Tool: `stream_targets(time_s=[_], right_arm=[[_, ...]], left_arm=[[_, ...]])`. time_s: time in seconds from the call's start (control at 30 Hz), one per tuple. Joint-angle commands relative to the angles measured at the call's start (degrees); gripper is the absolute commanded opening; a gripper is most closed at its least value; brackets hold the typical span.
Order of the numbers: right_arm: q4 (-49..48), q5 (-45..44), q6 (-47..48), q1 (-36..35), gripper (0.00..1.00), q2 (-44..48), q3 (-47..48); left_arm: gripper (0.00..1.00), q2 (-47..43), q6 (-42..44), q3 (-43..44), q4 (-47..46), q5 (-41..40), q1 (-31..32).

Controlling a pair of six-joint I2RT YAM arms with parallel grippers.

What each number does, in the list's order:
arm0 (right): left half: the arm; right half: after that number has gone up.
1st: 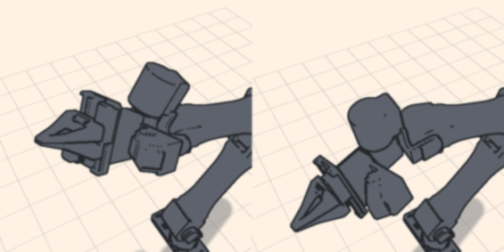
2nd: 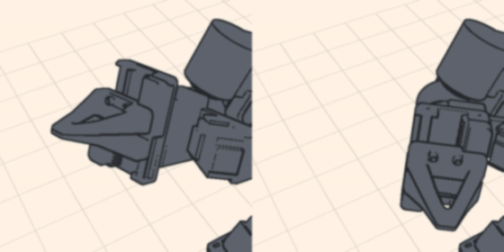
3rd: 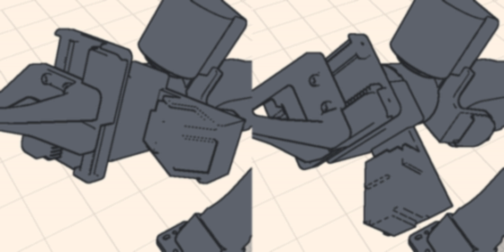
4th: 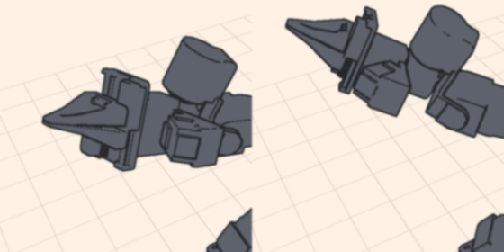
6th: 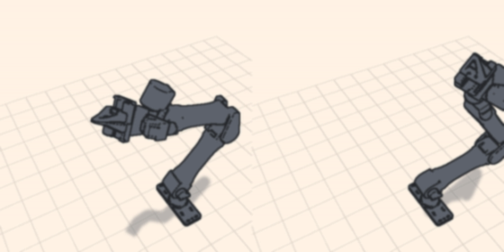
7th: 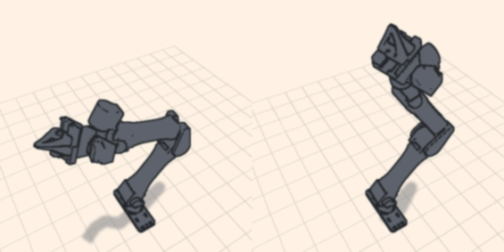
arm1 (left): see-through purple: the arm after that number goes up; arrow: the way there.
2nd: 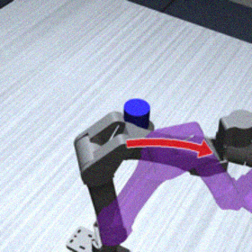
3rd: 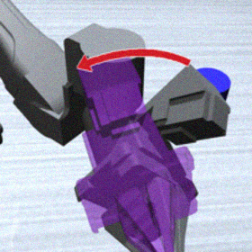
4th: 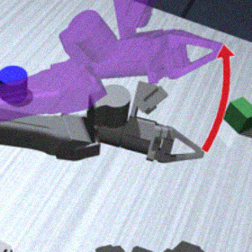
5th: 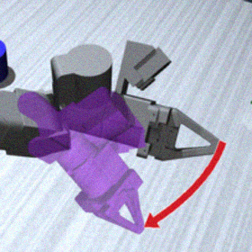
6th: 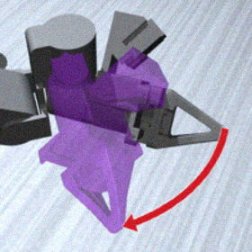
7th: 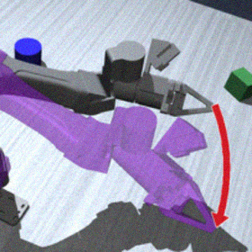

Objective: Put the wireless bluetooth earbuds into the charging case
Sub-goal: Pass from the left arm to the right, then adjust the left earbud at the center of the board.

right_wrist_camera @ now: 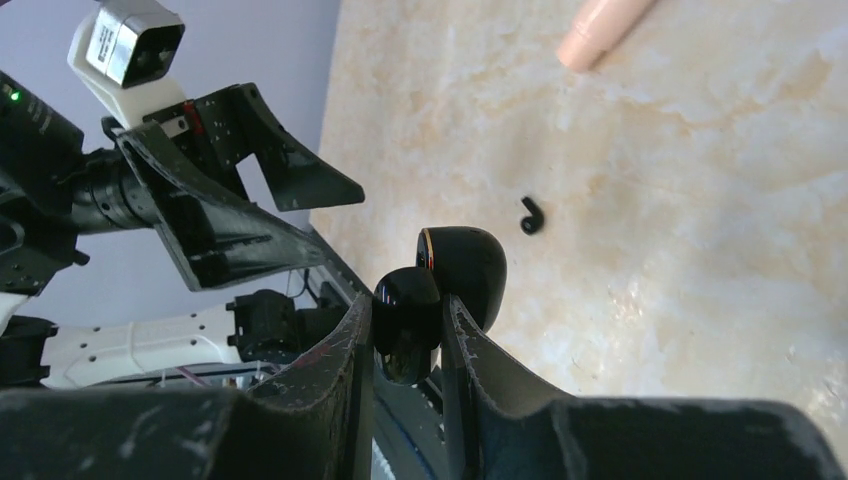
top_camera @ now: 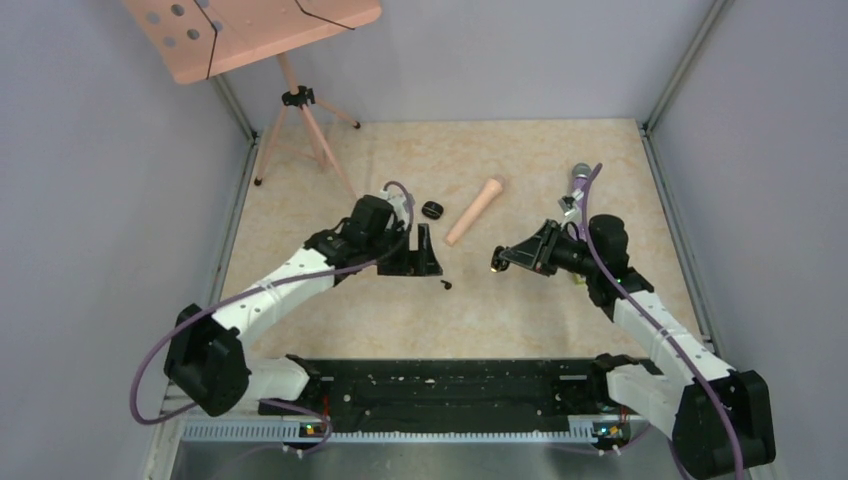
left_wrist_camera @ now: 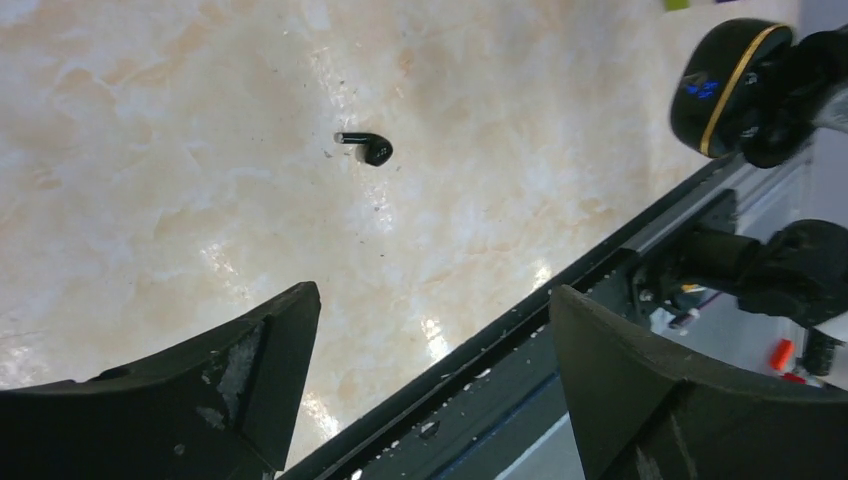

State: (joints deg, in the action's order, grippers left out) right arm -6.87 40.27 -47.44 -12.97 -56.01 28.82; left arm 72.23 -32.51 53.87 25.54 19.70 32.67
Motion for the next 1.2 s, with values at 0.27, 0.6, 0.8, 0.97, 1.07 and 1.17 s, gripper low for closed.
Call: stream_targets(time_s=[0.27,0.6,0.8,0.97,1.07,1.17], right_arm=[[9.25,3.03,4.53,4.83,0.00,3.79,0.07],[9.15,3.99,4.49,5.11,0.00,3.97,-0.33],[8.68,4.86,4.45,5.06,0.00,3.78,-0.35],[9.35,4.99,4.34,5.06,0.00,5.09,-0.76],[9.46,4.91,4.43,5.06,0.00,5.16,-0.97],[9.29,4.83,4.52,5.06,0.00,5.16,-1.21]], left_arm=[[0.60,17.67,1.87,4.02,-4.58,-14.99,10.14],[0.64,24.28,12.58,11.59,-1.19,-22.56,12.51],[0.52,33.03,7.00,19.55,1.92,-25.91,11.67],[0.47,35.44,1.48,19.89,2.07,-28.89,10.67],[0.46,35.95,0.97,19.54,3.22,-29.89,10.66],[0.46,35.67,0.97,18.01,3.27,-29.76,10.66]])
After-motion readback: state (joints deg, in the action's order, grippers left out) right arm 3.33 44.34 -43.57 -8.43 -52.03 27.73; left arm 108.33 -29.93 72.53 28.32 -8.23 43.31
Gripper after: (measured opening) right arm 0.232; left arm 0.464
